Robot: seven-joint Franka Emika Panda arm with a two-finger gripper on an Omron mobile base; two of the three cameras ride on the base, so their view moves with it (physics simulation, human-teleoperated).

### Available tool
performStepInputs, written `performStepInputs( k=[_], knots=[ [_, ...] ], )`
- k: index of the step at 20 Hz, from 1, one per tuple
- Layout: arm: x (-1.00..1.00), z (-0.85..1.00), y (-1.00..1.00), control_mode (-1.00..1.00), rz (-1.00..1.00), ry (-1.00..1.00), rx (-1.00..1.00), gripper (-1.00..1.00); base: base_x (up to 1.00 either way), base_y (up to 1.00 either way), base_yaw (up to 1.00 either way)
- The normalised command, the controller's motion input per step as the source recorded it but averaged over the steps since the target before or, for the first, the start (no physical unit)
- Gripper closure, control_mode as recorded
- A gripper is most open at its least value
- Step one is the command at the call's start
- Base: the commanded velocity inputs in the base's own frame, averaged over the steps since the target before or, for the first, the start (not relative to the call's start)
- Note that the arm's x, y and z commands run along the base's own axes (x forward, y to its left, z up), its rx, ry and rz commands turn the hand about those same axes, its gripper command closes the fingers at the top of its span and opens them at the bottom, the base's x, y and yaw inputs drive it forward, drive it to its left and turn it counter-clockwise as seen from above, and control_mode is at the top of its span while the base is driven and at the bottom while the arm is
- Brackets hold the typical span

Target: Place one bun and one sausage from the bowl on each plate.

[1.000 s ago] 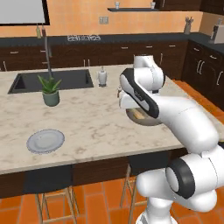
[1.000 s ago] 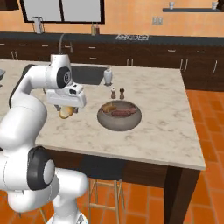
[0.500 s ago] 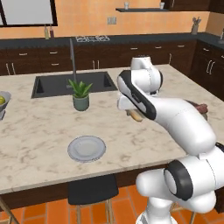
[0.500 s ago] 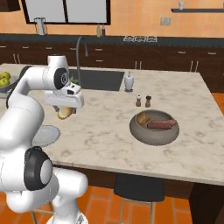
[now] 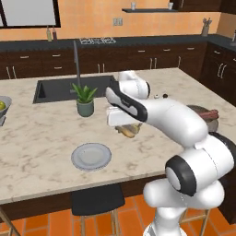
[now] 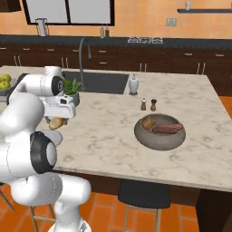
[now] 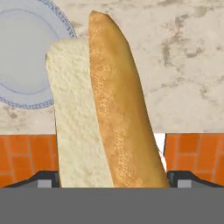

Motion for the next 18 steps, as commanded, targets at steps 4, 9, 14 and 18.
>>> performStepInputs(
  k=[4, 9, 14, 18],
  knots=[
    [0.33, -0.89, 1.0, -1.0, 0.05, 0.28, 0.0, 1.0, 0.0, 0.0, 0.0],
    [0.56, -0.74, 0.92, -1.0, 0.0, 0.33, -0.01, 1.0, 0.0, 0.0, 0.0],
    [0.61, -0.52, 0.86, -1.0, 0.0, 0.11, -0.01, 1.0, 0.0, 0.0, 0.0],
    [0.19, -0.48, 0.35, -1.0, 0.0, -0.19, -0.01, 1.0, 0.0, 0.0, 0.0]
  ],
)
